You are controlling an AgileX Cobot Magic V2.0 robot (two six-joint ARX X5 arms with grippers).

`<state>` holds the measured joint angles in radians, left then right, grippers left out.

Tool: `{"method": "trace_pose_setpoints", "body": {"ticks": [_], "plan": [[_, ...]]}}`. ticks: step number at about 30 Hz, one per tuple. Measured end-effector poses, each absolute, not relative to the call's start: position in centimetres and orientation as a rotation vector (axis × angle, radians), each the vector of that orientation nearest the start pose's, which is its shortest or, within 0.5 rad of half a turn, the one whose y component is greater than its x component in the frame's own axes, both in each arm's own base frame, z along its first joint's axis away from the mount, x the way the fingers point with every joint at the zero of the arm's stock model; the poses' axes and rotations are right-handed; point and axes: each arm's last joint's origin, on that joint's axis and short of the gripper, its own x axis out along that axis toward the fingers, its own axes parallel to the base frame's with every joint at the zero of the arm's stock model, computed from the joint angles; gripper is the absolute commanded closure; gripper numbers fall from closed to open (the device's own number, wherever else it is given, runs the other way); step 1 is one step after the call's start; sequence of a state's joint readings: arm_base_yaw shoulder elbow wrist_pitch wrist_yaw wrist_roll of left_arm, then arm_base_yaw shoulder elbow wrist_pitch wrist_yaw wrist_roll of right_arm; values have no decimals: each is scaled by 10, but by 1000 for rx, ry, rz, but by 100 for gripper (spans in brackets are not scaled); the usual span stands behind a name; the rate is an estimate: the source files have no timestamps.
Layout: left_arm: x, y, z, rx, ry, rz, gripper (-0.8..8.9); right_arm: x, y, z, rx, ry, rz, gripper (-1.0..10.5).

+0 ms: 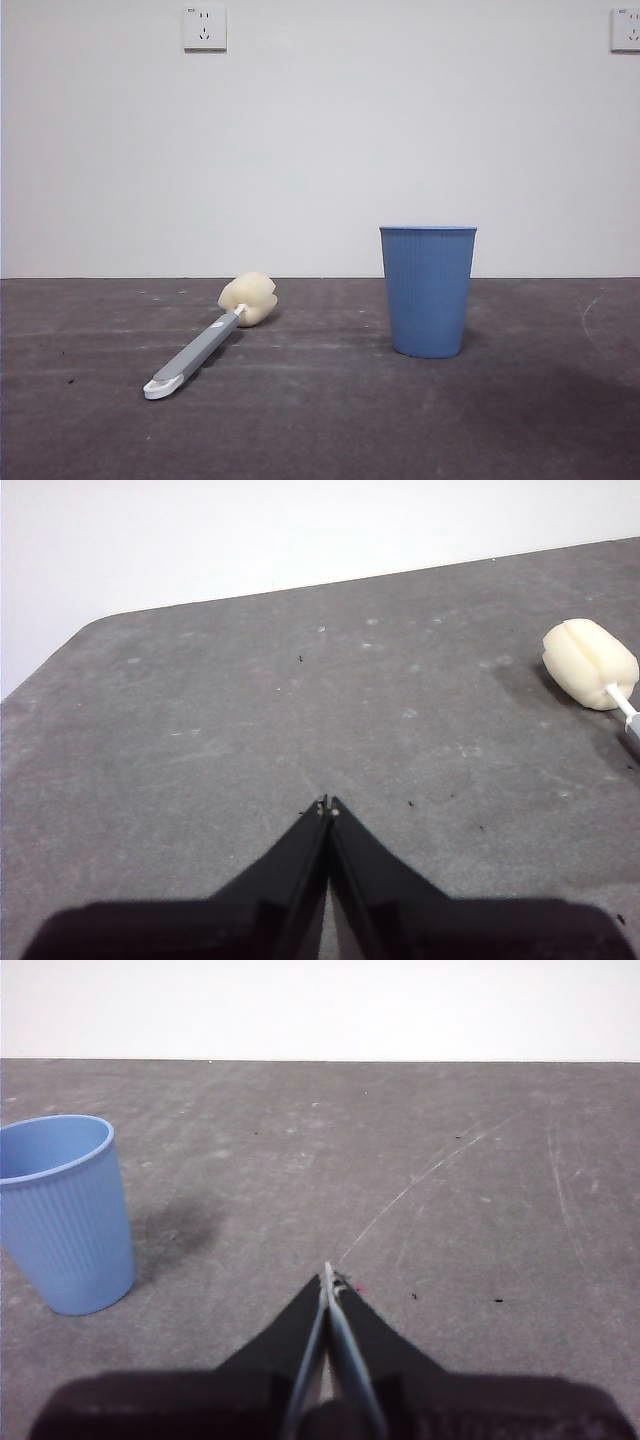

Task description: Pick up the cup brush,pick up the cup,insert the brush into the cup,clean the cup,put the cup brush back,put the cup back to the fixed position on the table

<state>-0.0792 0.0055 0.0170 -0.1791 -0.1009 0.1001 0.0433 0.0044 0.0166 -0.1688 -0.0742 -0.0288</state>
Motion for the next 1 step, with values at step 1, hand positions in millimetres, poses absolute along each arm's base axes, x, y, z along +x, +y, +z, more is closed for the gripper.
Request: {"method": "trace_pose_setpoints", "body": {"ticks": [1], "plan": [[95, -5, 152, 115, 168, 13, 817, 96, 6, 153, -26, 155, 120, 945]]}}
